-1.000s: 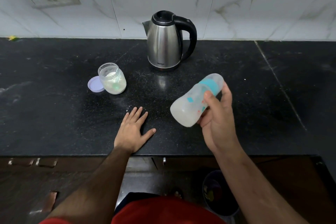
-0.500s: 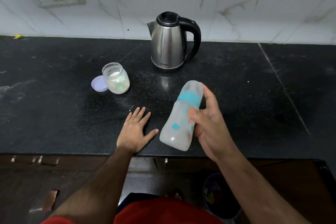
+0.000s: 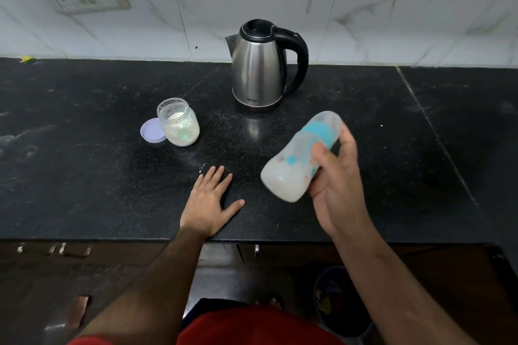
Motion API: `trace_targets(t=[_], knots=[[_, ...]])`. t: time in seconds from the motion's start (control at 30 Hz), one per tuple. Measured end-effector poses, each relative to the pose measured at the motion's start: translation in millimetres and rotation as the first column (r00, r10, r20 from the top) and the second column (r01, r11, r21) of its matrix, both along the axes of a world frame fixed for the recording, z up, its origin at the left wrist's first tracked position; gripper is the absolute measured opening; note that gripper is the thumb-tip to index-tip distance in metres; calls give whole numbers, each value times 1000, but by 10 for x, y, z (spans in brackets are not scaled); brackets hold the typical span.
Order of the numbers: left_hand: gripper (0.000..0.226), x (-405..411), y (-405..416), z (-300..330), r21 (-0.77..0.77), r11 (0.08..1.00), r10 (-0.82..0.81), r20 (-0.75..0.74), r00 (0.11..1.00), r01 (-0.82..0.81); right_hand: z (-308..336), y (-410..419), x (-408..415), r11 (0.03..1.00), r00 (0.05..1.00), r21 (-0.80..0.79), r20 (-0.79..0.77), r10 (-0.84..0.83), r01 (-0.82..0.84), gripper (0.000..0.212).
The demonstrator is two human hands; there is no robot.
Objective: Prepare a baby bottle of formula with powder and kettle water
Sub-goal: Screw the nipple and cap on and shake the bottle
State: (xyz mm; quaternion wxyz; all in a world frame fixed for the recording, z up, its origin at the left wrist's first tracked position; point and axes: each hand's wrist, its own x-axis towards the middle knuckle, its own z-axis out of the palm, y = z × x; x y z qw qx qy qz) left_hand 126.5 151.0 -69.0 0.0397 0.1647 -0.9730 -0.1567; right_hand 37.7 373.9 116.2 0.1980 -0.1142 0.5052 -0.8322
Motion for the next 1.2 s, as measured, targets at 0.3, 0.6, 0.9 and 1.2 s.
trace_targets(t=[0.3,0.6,0.9,1.2], knots=[[87,-1,-9,8,-6,1000,-7,9,1000,7,-38,20,65,992,994,75,-27,106,-103,74],[89,-3,-10,4,-6,1000,-9,24,1000,10,-46,15,90,978,983,115,-47,178,-171,76],[87,-5,-10,1,-13,1000,-8,19,1000,8,-18,16,20,988,990,62,-16,143,-142,69],[85,-5,-10,-24,-18,1000,1,3,1000,-1,20,34,-74,1000,999,5,43,-21,21,63]])
